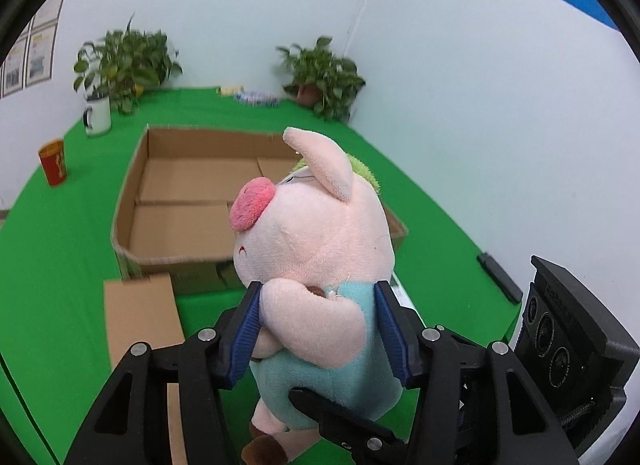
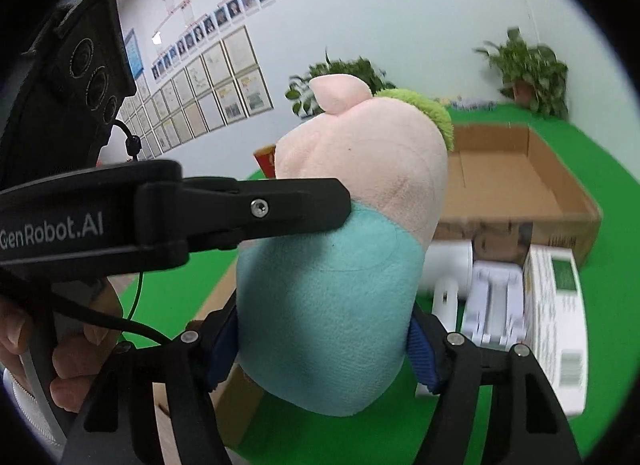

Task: Organize objects
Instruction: 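Lift the pig plush with both grippers and carry it over the open box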

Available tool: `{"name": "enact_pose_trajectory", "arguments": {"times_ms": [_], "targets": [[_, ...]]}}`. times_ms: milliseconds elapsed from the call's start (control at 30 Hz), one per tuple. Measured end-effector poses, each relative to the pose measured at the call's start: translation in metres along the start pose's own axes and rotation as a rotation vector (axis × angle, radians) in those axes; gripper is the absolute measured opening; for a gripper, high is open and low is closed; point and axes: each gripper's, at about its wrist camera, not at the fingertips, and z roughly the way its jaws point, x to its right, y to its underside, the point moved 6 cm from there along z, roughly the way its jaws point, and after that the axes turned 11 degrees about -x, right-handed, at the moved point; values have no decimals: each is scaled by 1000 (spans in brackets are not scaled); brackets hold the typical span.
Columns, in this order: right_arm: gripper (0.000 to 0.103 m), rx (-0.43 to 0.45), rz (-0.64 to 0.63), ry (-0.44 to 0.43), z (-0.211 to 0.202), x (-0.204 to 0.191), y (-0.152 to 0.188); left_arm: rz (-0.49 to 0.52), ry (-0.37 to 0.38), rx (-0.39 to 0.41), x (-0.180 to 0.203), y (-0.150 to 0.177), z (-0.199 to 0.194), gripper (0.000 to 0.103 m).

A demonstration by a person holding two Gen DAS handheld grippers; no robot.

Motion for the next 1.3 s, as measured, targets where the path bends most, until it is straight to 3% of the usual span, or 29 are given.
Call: {"name": "enact_pose_trajectory", "arguments": {"times_ms": [333, 500, 633, 767, 933, 1300], "targets": [[69, 130, -164, 4, -14, -25, -97, 24, -66, 176, -21, -99, -80, 51], [69, 146, -193, -15, -8, -33, -139, 25, -87, 184, -40, -148, -93, 51], [69, 121, -182, -40, 13, -27, -168, 4, -102, 144, -66, -184, -82, 51], [69, 68, -146, -71, 41, -19, -179, -32, -115, 91, -94, -209, -53, 51], [68, -9, -116, -109, 80, -6, -179, -85, -133, 10, -128, -212, -6, 51], [68, -247, 55, -239, 184, 39, -130, -215, -156, -240, -211, -161, 132, 51]]}}
